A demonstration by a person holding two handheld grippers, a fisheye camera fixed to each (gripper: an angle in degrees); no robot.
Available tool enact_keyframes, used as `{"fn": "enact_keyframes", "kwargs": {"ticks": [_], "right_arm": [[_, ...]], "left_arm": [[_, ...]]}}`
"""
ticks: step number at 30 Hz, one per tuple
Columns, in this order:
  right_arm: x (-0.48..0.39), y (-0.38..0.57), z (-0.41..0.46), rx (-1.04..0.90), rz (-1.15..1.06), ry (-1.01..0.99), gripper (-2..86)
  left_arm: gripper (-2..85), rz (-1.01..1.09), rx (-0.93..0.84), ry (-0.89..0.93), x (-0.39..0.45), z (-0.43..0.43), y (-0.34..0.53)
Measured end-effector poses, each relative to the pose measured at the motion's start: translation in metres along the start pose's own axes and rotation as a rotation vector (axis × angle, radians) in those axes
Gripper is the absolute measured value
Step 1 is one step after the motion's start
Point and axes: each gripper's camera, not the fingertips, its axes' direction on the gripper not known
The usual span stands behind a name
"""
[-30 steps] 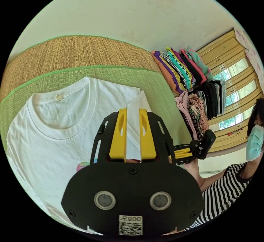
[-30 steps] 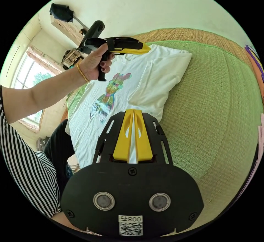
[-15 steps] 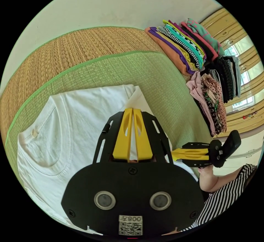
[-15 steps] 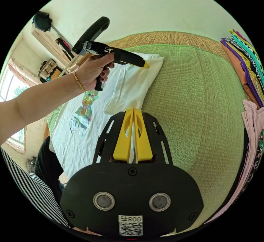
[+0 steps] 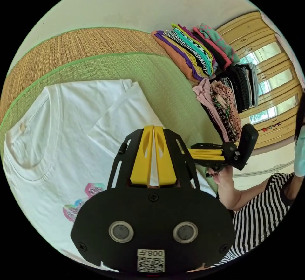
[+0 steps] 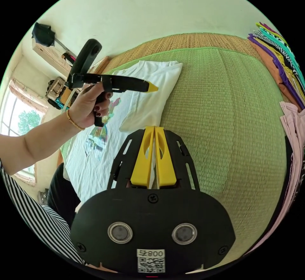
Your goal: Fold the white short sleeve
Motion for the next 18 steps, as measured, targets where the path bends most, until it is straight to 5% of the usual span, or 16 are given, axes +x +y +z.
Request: {"fn": "enact_keyframes", "kwargs": {"ticks": [18], "right_arm": [[-0.037,-0.001,0.027,0.013,0.015,0.013,0.2]], "left_arm": [[0.1,0.069,-0.070,0.038,0.000,-0.025,0.124]]}}
